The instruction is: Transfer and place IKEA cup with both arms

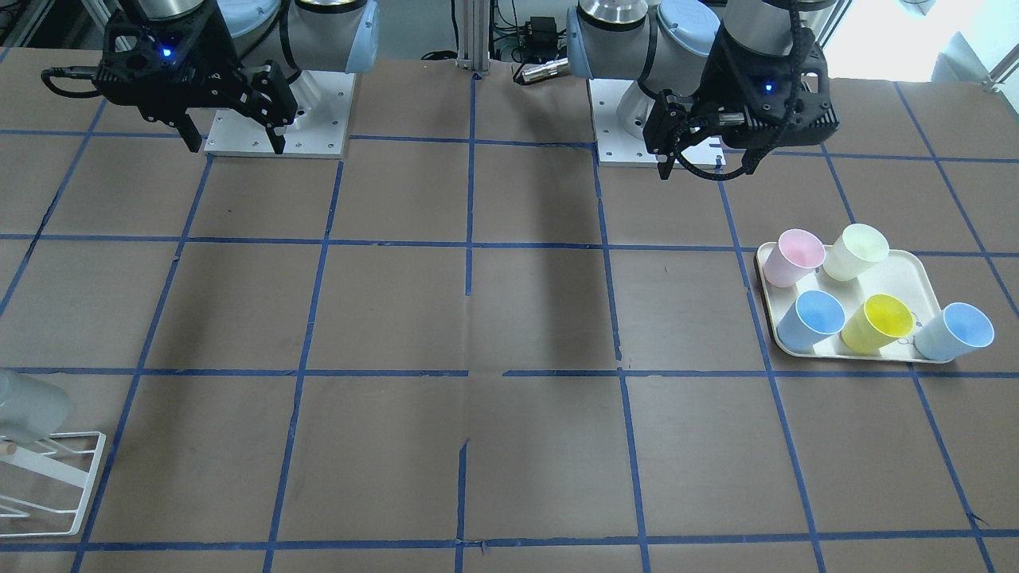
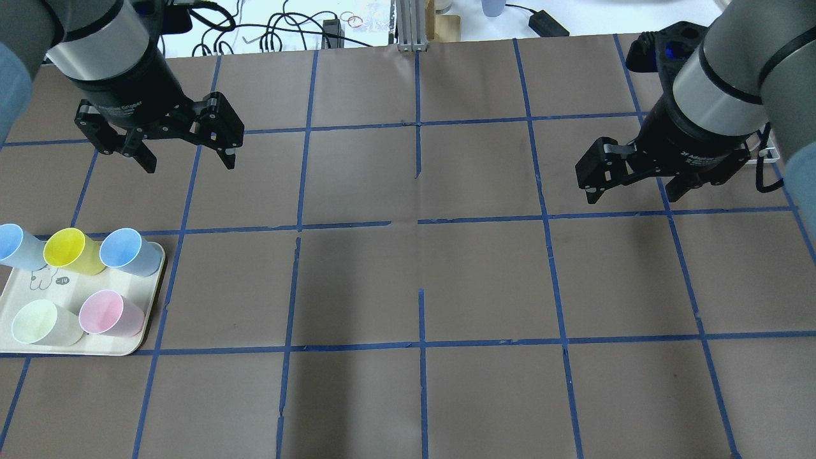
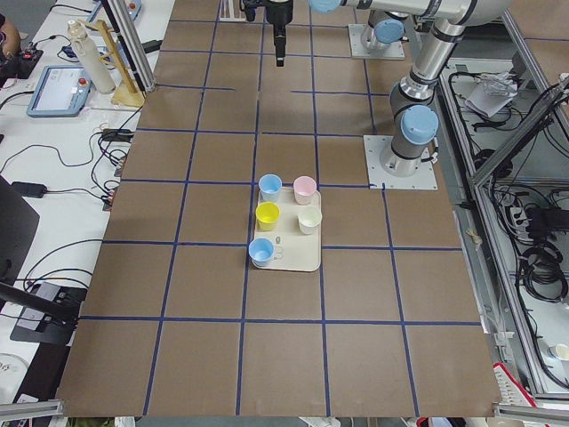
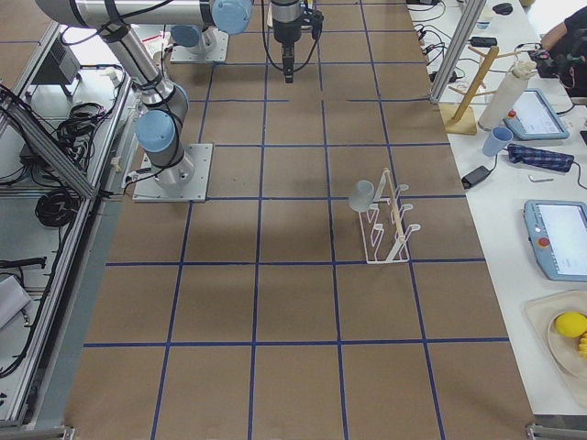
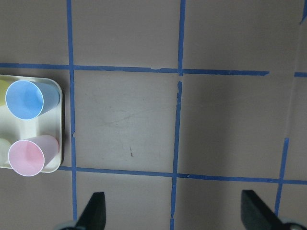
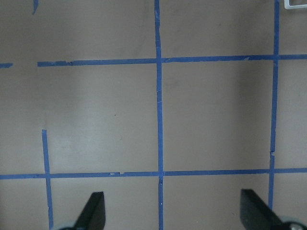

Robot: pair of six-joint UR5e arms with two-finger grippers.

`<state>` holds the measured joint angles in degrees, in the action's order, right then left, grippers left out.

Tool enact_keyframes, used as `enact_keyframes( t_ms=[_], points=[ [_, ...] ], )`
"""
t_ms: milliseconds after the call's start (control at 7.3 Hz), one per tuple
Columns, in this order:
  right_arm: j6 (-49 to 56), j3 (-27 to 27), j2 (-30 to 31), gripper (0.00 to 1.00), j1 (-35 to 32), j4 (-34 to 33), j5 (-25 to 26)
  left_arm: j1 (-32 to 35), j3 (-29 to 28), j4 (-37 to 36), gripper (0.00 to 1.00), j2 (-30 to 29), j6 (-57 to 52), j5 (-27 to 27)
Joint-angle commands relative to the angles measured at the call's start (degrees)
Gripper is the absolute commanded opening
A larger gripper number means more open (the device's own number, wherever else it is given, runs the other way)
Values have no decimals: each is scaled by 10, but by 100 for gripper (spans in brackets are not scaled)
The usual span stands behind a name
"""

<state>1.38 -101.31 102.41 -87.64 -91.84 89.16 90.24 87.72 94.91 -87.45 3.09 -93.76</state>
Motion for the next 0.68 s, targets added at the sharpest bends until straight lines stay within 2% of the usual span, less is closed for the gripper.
enact_keyframes(
  t_ms=[0,548],
  points=[
    [-4,2,-1,100,4,-5,1,-1,-6,-6,100,-2,-11,1],
    [4,4,-5,100,61,-8,-10,-1,-8,-7,100,-3,-12,-2]
  ],
)
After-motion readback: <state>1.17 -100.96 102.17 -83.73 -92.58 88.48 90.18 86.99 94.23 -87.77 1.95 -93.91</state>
